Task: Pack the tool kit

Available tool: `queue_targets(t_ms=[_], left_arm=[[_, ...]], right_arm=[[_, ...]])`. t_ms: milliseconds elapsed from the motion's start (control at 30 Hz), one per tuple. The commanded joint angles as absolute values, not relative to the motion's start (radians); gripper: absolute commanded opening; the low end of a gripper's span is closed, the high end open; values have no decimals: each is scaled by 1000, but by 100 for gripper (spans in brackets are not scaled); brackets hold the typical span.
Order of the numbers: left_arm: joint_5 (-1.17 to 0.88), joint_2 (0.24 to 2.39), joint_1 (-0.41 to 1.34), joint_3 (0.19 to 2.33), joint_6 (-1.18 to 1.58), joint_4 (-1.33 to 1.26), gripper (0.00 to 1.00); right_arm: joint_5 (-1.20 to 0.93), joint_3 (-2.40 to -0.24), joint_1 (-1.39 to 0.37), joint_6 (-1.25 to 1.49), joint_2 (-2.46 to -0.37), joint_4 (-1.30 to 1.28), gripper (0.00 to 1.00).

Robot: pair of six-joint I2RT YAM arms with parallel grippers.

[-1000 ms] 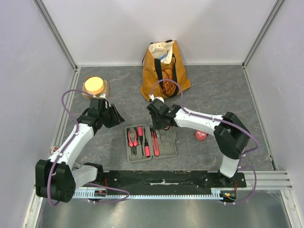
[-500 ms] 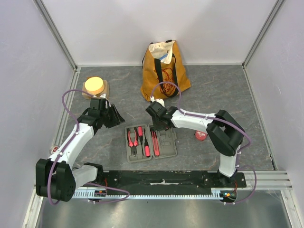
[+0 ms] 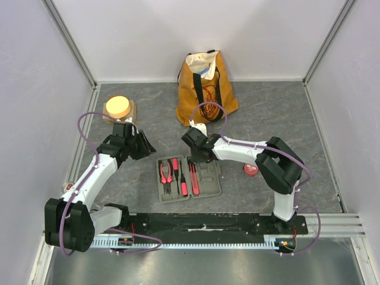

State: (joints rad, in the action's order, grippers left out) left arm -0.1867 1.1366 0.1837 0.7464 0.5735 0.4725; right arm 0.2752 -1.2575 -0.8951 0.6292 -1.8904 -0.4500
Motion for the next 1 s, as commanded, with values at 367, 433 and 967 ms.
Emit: queue_targets(t_ms=[367,433,967], left_arm=[[-204,1143,184,752,540,443,42],[-207,1143,184,752,541,445,42],[-276,1167,184,744,578,426,42]], right_arm=[[360,-1284,-916,653,-1872,-503,53],[377,-1287,-916,663,-1841,-511,53],[232,-1246,-940,641,-1784,-526,20]])
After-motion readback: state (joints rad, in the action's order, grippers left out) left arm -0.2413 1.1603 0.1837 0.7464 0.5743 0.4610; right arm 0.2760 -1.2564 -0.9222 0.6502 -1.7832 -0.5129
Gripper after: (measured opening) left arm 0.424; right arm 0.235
